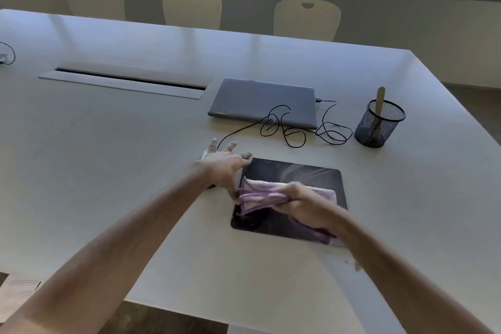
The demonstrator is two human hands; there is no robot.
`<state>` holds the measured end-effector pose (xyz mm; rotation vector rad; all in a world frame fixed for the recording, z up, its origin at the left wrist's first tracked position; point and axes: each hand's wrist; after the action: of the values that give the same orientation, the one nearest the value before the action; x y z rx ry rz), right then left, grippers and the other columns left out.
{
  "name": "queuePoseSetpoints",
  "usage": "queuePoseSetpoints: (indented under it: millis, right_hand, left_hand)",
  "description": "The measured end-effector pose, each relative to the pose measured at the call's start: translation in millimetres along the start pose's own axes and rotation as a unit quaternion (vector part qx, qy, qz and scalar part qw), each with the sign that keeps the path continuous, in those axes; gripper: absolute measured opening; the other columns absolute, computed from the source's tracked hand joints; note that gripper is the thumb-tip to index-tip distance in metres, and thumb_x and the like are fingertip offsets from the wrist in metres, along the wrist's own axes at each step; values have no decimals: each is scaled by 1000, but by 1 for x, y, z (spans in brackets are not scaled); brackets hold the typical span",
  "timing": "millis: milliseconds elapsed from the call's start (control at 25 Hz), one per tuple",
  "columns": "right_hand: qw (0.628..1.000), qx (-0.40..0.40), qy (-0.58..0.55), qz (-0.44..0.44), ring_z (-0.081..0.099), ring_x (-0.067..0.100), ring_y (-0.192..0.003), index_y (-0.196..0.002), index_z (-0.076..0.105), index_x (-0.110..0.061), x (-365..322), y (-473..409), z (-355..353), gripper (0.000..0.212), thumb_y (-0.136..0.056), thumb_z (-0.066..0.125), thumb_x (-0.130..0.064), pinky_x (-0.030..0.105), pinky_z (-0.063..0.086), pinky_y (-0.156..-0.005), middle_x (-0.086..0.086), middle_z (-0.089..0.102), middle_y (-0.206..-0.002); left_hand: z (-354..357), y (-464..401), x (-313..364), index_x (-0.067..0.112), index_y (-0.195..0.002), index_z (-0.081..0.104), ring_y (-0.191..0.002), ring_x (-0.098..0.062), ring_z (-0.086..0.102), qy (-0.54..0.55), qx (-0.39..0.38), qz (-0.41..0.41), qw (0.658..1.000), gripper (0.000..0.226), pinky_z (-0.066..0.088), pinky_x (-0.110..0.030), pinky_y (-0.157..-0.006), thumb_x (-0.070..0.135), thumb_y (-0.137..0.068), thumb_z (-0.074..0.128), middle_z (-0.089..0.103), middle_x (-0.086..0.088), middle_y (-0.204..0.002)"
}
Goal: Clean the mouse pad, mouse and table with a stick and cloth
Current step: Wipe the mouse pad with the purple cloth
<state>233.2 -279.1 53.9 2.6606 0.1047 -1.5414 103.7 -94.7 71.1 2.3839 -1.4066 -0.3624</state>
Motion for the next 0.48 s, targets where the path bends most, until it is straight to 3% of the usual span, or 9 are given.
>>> queuePoseSetpoints:
  millis: [120,200,280,320,360,400,440,480]
  right_hand:
    - [976,189,-109,10,50,6,-59,-88,75,-17,0,-10,-25,28,-85,52,-1,25,37,-57,-11,60,-64]
    - [947,306,-84,40,45,8,-55,-90,75,-20,4,-27,-31,27,-92,53,-4,29,32,-54,-7,58,-62]
    - [938,336,-22,84,49,9,-55,-108,72,-20,6,-42,-19,23,-96,53,-14,30,38,-53,0,65,-69]
    - [948,300,13,105,59,13,-66,-119,68,-21,9,-48,-8,29,-96,52,-15,34,48,-61,5,72,-84]
    - [959,244,76,120,66,18,-91,-129,62,-22,11,-50,5,36,-95,51,-16,37,52,-83,7,73,-108]
    - [961,193,157,122,57,21,-119,-136,56,-22,13,-50,15,42,-95,50,-18,36,40,-106,7,63,-132]
    - [956,163,220,108,44,21,-135,-140,51,-21,13,-48,23,44,-96,50,-20,32,26,-115,4,52,-145]
    - [954,155,245,79,36,19,-141,-141,50,-20,12,-46,27,44,-96,50,-22,27,20,-115,2,47,-149]
  left_hand:
    - [0,0,-2,31,-150,26,-147,-28,-9,15,8,23,1000,118,-15,-67,-105,61,-50,82,15,14,-159]
    - [0,1,-2,26,-151,24,-147,-29,-9,13,11,23,1000,120,-15,-67,-105,61,-52,82,16,11,-160]
    - [0,0,-2,26,-151,22,-147,-28,-9,12,13,18,1000,122,-16,-65,-105,60,-51,83,18,10,-159]
    - [0,0,-2,29,-151,23,-148,-27,-9,17,13,16,1000,123,-16,-64,-106,59,-49,84,22,9,-158]
    - [0,0,-1,31,-150,23,-148,-25,-9,22,13,12,1000,123,-17,-62,-107,58,-47,85,25,8,-157]
    - [-1,0,-1,32,-150,22,-148,-24,-9,25,11,8,1000,124,-18,-61,-107,58,-46,85,24,9,-157]
    - [-1,0,-1,32,-151,21,-148,-24,-10,24,8,4,1000,125,-18,-60,-107,58,-46,85,21,11,-158]
    - [-1,0,0,33,-151,21,-147,-24,-11,23,5,3,1000,125,-18,-60,-107,59,-47,85,18,14,-158]
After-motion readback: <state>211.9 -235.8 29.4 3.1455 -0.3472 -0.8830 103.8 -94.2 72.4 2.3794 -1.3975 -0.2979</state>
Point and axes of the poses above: each hand's wrist, its own y-axis away from the middle knuckle, its own z-axis out of the palm, x = y × z
